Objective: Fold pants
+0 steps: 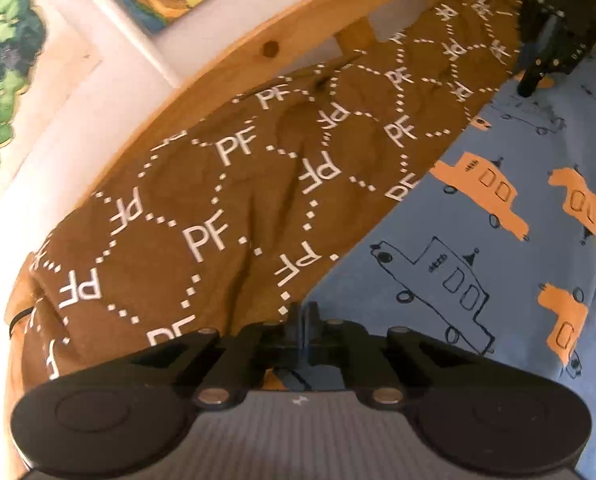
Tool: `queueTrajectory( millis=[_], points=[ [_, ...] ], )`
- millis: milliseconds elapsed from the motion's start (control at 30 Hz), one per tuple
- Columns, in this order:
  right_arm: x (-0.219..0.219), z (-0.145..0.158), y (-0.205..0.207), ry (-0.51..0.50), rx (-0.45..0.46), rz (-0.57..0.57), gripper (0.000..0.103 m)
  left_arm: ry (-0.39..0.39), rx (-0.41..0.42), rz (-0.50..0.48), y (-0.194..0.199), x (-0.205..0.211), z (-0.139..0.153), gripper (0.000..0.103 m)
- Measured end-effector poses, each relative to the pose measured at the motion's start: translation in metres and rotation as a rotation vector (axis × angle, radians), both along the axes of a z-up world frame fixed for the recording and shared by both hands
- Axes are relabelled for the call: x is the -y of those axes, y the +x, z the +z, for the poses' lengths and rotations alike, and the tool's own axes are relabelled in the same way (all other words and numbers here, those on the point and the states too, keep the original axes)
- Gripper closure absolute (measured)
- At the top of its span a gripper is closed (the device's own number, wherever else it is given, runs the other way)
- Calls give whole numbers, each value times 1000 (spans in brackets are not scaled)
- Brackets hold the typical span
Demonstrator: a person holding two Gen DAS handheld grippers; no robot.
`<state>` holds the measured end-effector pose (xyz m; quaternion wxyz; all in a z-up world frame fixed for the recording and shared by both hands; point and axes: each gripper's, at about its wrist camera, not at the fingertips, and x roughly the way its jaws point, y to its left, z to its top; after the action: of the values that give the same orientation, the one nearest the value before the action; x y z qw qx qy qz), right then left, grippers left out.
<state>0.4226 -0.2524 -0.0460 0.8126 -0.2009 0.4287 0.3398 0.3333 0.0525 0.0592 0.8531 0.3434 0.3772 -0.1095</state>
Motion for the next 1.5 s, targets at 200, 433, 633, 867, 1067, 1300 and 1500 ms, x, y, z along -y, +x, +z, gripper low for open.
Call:
queueTrajectory(
  millis=[200, 433, 633, 867, 1067, 1300, 1500],
  points=[
    [-17, 15, -21, -93, 169, -24, 102, -19, 143, 53, -10, 4, 23, 103],
    [-30, 55, -7, -59, 435, -152, 102, -49, 274, 214, 12, -1, 49, 103],
    [-53, 29, 33, -89, 396, -178, 102, -17, 211, 275, 43, -7, 28, 102],
    [-51, 12, 38, -59, 409, -218, 62, -159, 178, 276, 40, -39, 40, 45],
    [-55, 37, 11, 71, 502, -80, 14, -277, 229, 240, 16, -79, 64, 18],
    [-118, 32, 17, 19, 504, 92, 5, -288, 176, 182, 10, -104, 84, 17],
    [-128, 19, 45, 41, 405, 102, 12, -226, 54, 98, 4, -97, 66, 42]
  ],
)
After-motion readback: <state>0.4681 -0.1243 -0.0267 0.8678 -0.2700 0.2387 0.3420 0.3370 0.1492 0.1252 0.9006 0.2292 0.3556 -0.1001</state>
